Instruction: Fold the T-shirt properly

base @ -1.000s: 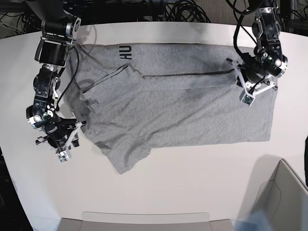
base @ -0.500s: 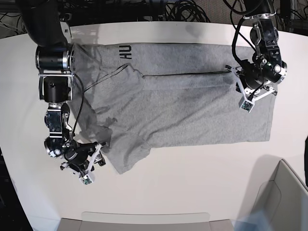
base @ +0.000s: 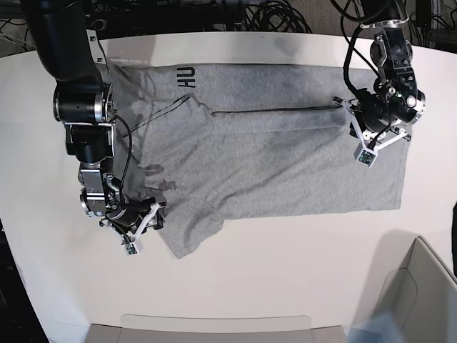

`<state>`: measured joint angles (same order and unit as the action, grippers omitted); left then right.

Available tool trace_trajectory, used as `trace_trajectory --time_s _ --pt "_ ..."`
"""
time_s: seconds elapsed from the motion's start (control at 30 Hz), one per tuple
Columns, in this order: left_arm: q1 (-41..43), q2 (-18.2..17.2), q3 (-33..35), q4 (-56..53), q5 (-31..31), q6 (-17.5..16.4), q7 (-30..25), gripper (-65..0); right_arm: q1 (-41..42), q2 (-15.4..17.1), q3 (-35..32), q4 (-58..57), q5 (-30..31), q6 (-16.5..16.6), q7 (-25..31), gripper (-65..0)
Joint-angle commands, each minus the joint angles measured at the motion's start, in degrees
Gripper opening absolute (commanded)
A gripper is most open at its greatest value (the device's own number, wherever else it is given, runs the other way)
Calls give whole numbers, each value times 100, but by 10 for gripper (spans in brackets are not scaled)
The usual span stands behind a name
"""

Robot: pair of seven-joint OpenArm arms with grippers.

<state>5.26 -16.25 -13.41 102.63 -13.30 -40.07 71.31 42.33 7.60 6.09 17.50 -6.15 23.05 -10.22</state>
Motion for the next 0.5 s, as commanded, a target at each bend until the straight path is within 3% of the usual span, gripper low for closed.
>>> trace_trajectory --time_s 0.0,0.17,0.23,0.33,0.47 --pt "-64 -41 -35 89 -28 7 -85 -621 132 -17 -7 66 57 -15 103 -390" --pt "-55 -14 -35 89 -28 7 -76 -621 -167 -25 -7 66 48 -6 94 -404" --pt "-55 -14 -35 89 -28 7 -76 -621 -228 -17 -7 75 48 -6 94 -480" --pt "24 -6 -44 106 -28 7 -67 -622 -281 -8 -7 127 48 -15 94 -650" --pt "59 -6 -44 133 -28 7 -67 -622 -659 -25 2 936 57 -15 -152 -650"
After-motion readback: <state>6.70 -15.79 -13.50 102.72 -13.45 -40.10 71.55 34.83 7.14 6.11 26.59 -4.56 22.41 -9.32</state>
